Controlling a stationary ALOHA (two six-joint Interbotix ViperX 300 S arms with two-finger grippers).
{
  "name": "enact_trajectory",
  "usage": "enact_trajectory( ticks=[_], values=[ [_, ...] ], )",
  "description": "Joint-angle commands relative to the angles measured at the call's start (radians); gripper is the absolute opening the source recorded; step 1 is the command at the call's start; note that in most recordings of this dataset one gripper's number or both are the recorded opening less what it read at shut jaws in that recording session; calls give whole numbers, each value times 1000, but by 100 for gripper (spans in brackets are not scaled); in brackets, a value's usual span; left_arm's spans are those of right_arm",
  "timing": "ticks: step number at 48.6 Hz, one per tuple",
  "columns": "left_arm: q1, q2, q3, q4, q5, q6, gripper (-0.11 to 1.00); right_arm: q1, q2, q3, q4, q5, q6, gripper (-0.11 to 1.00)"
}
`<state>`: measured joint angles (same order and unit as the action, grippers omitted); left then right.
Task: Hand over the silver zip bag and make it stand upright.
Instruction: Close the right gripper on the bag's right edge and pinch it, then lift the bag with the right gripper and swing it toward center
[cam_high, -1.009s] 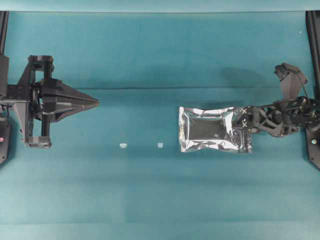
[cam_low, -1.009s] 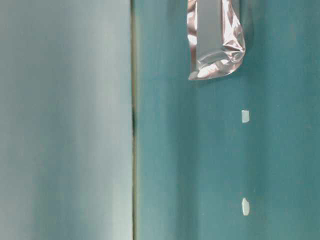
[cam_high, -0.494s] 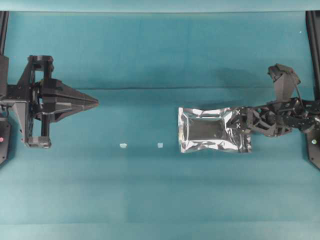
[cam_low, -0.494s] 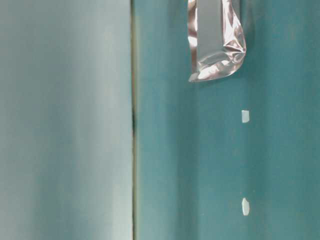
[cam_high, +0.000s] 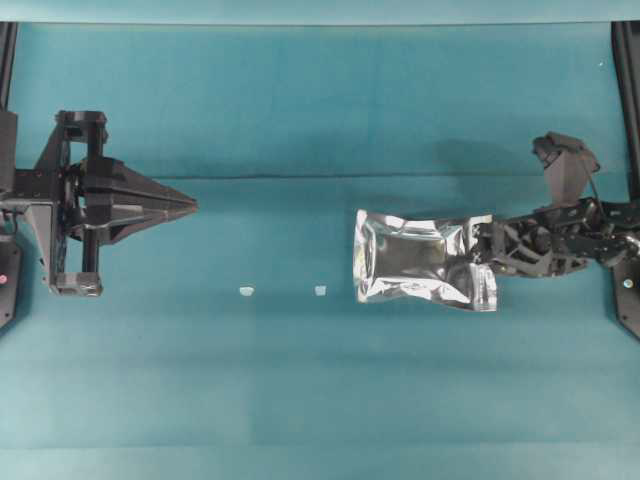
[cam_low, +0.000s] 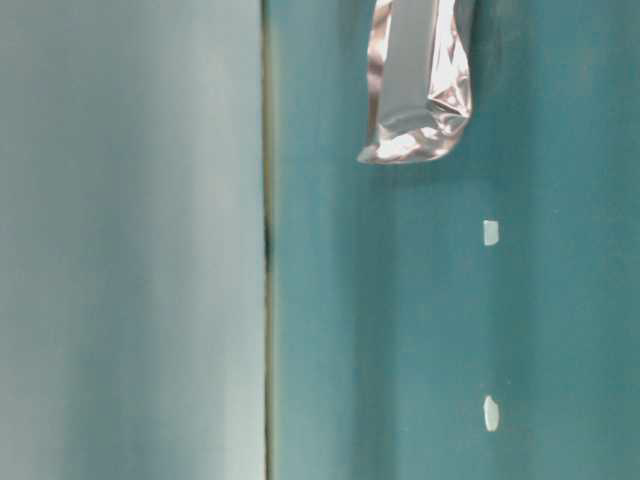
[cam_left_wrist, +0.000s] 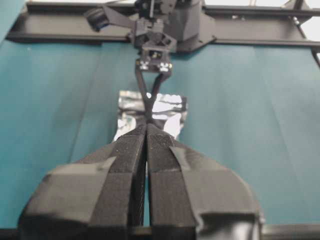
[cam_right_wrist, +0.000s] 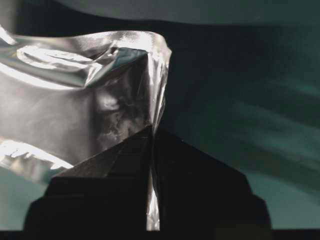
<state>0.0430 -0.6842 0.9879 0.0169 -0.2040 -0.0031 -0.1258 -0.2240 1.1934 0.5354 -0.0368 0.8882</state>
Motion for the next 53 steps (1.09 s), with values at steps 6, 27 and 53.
enact_trajectory(
  ticks=[6,27,53],
  values=[
    [2,-3,-15,3,-6,0,-1,5,-51,-26,-25,2,-29,4],
    [2,-3,-15,3,-6,0,-1,-12,-186,-155,-170,235,-146,4],
    [2,-5,-15,3,-6,-2,-1,-20,-284,-471,-503,772,-345,4]
  ],
)
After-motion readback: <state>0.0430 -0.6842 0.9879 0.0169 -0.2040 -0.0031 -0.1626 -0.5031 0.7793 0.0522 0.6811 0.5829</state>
